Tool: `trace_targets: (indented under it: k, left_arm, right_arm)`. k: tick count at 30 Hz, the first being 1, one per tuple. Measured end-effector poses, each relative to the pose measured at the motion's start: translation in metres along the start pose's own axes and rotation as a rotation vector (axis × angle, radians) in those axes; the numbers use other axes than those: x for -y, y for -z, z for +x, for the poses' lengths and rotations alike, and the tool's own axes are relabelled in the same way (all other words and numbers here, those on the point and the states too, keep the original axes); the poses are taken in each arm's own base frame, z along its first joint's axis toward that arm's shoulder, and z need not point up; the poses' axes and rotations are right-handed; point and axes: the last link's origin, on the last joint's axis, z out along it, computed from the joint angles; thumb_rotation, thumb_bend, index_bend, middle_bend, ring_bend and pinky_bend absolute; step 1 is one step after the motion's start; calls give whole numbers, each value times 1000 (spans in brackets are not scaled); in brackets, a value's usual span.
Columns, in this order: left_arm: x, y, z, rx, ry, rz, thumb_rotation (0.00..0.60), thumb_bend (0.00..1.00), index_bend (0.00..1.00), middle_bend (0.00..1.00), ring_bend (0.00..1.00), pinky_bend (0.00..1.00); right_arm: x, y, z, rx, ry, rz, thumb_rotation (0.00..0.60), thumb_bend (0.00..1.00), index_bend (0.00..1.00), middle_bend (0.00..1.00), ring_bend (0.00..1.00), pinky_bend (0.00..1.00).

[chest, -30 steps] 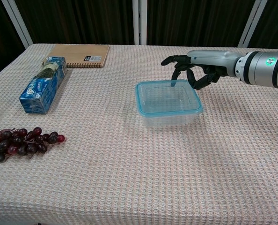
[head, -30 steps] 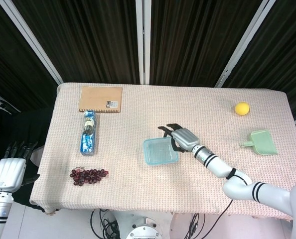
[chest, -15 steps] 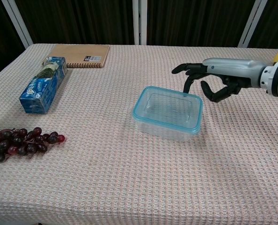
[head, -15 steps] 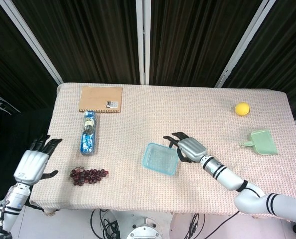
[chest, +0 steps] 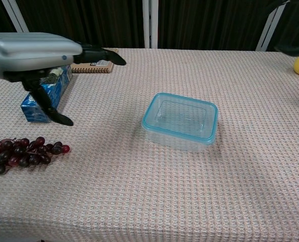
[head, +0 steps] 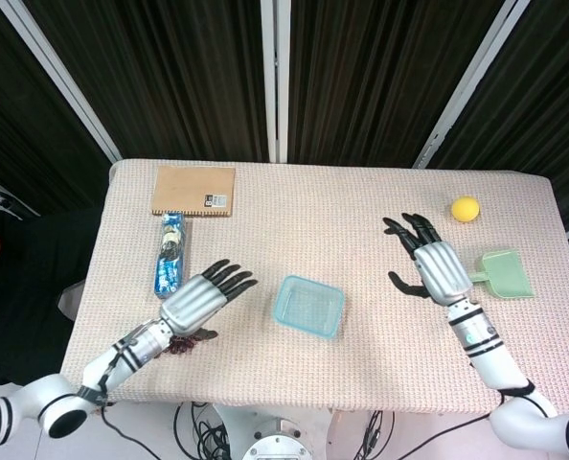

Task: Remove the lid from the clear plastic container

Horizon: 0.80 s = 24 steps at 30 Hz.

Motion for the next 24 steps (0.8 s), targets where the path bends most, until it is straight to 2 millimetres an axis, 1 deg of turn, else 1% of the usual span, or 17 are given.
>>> trace_targets:
  k: [1,4,9,13,19,24]
  left_arm:
    - [-5,-9,1,9,7,-11,600,0,0,13,0,11]
    - [-17,-29,4,42,28,-28,600,0,0,0,0,7]
    - [-36,-57,8,88,56,-38,600,0,0,0,0,7]
    - [-53,-78,9,125,38,-43,600,0,0,0,0,7]
    - [-64,-102,3,189,28,5,600,0,0,0,0,12]
    - [-67,-119,0,235,26,67,600,0,0,0,0,17]
  right_arm:
    - [-2,6,4,-11,9,-5,600,244,0,208,12,0]
    - [-3,14,7,-18,18,-6,600,237,0,208,12,0]
    - [-6,18,5,-25,4,-5,600,228,0,208,12,0]
    - [-10,20,2,-24,-9,-10,600,223,0,208,12,0]
    - [-15,23,-1,-19,-18,-14,600,220,0,208,12,0]
    - [-18,24,-4,-10,-23,-20,600,215,0,208,12,0]
